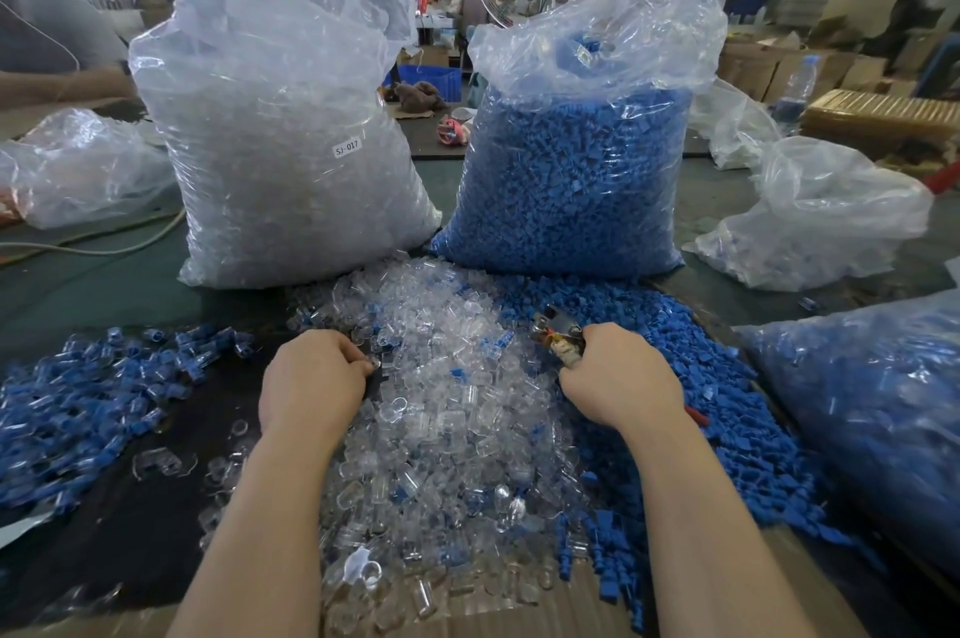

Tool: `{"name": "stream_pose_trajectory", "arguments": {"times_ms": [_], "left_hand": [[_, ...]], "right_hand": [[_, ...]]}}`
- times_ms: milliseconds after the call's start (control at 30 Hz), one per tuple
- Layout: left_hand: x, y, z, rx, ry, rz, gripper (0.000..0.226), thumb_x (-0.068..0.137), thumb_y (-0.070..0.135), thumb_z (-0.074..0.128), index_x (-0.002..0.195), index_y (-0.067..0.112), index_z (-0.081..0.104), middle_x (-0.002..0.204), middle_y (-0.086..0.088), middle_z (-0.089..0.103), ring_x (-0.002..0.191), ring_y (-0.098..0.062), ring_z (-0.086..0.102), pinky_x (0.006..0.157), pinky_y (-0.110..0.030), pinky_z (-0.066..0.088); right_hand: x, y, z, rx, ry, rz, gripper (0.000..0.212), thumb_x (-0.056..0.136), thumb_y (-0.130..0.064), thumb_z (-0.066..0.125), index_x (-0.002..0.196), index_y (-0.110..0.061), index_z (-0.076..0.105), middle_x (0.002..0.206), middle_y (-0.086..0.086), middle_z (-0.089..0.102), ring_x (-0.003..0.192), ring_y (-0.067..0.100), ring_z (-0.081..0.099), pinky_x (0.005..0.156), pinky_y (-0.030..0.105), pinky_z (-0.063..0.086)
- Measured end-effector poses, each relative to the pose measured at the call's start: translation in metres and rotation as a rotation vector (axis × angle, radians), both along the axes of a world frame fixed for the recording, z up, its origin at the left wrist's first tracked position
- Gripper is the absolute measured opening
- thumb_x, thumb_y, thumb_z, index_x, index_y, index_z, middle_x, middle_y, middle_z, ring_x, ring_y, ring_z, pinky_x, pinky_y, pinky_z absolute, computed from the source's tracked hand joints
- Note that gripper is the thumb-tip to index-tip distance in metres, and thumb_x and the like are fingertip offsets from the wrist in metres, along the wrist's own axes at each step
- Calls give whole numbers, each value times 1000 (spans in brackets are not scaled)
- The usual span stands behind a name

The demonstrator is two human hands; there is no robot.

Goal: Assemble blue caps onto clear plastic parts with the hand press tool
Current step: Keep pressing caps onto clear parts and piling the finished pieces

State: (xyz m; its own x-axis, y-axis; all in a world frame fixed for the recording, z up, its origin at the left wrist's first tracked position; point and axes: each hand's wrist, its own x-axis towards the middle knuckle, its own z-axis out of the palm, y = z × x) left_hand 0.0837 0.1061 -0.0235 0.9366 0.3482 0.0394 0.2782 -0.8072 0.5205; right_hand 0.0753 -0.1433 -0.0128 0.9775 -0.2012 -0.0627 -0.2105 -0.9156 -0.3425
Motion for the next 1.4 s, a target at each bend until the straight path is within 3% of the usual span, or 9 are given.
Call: {"name": "stream_pose_trajectory", "arguments": {"times_ms": [400, 567, 633, 733, 800, 867, 967, 1100, 1400], "left_hand": [[-2, -9, 14, -297, -240, -19, 14, 85, 22, 68, 70, 24, 67, 74, 8, 69, 79, -12, 63, 70, -32, 49], [-4, -18, 22, -525, -240, -31, 11, 78, 14, 70, 68, 19, 70, 63, 3, 71, 72, -25, 70, 71, -41, 59], [-5, -26, 28, -667, -220, -56, 8, 78, 11, 74, 73, 16, 71, 63, 0, 72, 75, -27, 72, 72, -41, 61], [-7, -43, 35, -855, -182, -135, 6, 80, 7, 76, 80, 10, 71, 65, -4, 73, 66, -16, 71, 59, -23, 56], [-10, -56, 38, -954, -155, -180, 6, 80, 4, 75, 82, 8, 71, 67, -5, 74, 60, -11, 70, 55, -19, 55], [-13, -65, 39, -994, -134, -212, 6, 81, 4, 75, 85, 7, 71, 69, -6, 74, 60, -10, 69, 58, -19, 56], [-15, -72, 38, -1012, -121, -235, 5, 82, 6, 74, 86, 7, 71, 69, -5, 74, 61, -10, 69, 59, -19, 56], [-15, -74, 36, -1003, -115, -236, 4, 83, 6, 73, 85, 8, 70, 68, -3, 74, 61, -9, 69, 57, -16, 55], [-15, -74, 35, -951, -131, -210, 4, 82, 10, 75, 81, 12, 72, 69, -1, 73, 64, -9, 67, 63, -18, 55]], "right_hand": [[-2, 2, 2, 32, 4, -23, 15, 84, -17, 55, 76, -18, 43, 77, 2, 52, 67, 21, 50, 55, 31, 34], [1, 1, 1, 79, -88, -42, 12, 86, -22, 57, 80, -19, 47, 78, 1, 54, 66, 20, 49, 58, 33, 37], [3, 2, 4, 168, -199, -71, 13, 84, -31, 63, 86, -21, 55, 81, 0, 59, 73, 23, 55, 63, 34, 43], [3, 5, 12, 481, -353, -68, 14, 81, -33, 73, 88, -26, 63, 85, -6, 66, 82, 20, 62, 74, 36, 51], [1, 7, 17, 689, -408, -41, 12, 80, -27, 77, 82, -27, 65, 81, -11, 68, 78, 12, 63, 69, 31, 48], [1, 9, 18, 741, -416, -24, 13, 80, -24, 78, 80, -27, 66, 78, -11, 68, 75, 7, 62, 67, 26, 46], [3, 8, 14, 499, -422, -67, 11, 83, -29, 73, 90, -25, 65, 87, -6, 67, 83, 19, 61, 75, 36, 49], [3, 1, 8, 135, -399, -186, 12, 87, -31, 60, 90, -21, 53, 77, -3, 54, 72, 24, 49, 62, 34, 37], [-2, 7, 0, -5, -31, -22, 17, 85, -21, 57, 74, -20, 44, 76, -1, 52, 62, 16, 46, 49, 29, 31]]}}
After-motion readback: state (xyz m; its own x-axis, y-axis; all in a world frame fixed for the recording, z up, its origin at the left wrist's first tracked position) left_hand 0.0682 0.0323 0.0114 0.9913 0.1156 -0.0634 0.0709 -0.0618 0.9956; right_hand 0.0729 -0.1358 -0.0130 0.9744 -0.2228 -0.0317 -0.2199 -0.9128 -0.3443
